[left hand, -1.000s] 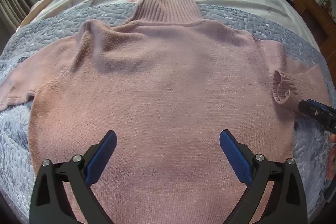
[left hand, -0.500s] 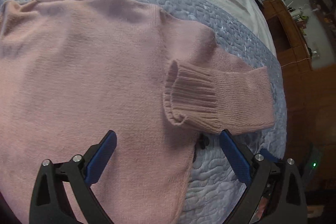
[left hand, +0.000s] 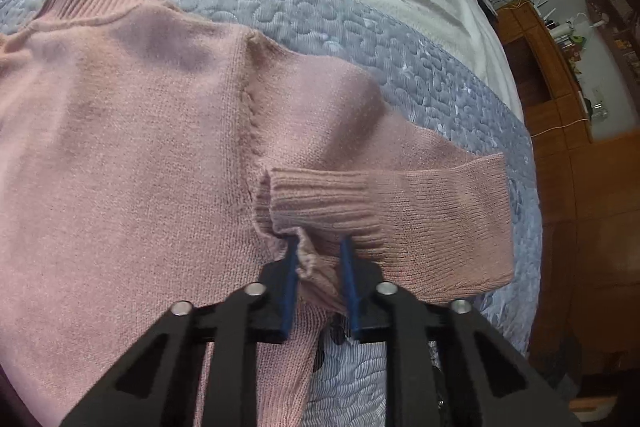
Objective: Fold small clothes
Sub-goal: 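Fold the held sleeve across the sweater body and open the right gripper, then grasp the other sleeve cuff with the left gripper and lift it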
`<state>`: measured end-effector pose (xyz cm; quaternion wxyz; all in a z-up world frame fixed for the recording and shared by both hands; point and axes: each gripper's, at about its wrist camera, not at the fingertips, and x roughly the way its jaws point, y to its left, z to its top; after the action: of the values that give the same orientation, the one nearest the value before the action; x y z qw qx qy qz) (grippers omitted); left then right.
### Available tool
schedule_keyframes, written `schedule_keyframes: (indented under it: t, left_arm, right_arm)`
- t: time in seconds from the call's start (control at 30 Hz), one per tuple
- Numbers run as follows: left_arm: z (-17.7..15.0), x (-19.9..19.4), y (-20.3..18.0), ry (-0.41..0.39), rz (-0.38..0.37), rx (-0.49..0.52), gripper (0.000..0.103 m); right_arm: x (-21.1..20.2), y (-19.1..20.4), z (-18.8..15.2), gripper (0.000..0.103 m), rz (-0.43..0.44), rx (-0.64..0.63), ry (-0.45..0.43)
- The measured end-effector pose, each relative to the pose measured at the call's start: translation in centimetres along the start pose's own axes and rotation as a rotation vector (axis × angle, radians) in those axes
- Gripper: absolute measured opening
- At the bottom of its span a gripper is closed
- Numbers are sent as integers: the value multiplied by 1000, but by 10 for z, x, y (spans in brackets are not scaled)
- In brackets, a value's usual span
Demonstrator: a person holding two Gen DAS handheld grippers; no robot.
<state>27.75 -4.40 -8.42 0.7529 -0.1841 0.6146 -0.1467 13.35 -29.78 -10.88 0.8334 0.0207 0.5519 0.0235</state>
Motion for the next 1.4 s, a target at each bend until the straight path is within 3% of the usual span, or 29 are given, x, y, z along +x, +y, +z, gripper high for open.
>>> schedule_keyframes:
  t: [0.17, 0.33, 0.83, 0.97, 1.2, 1.33, 1.37, 1.4]
  left_arm:
    - [-4, -41, 7, -121, -50, 61, 9]
    - [4, -91, 43, -206, -32, 57, 9]
    - [33, -174, 208, -345, 144, -138, 9]
    - [33, -175, 242, -337, 193, -171, 9]
    - [26, -144, 271, -230, 297, -173, 13]
    - [22, -165, 268, -287, 340, -175, 15]
    - [22, -173, 263, -306, 335, -159, 17]
    - [21, -179, 255, -324, 333, -137, 26]
  right_arm:
    - [-8, -7, 2, 62, 55, 60, -1]
    - [-14, 4, 21, 62, 125, 90, -2]
    - [17, 92, 107, 62, 309, 150, 23]
    - [32, 113, 118, 64, 292, 154, 55]
    - [54, 124, 115, 63, 206, 127, 91]
    - [43, 131, 117, 62, 181, 86, 90]
    - [32, 131, 117, 62, 179, 77, 59]
    - [17, 132, 119, 63, 190, 67, 5]
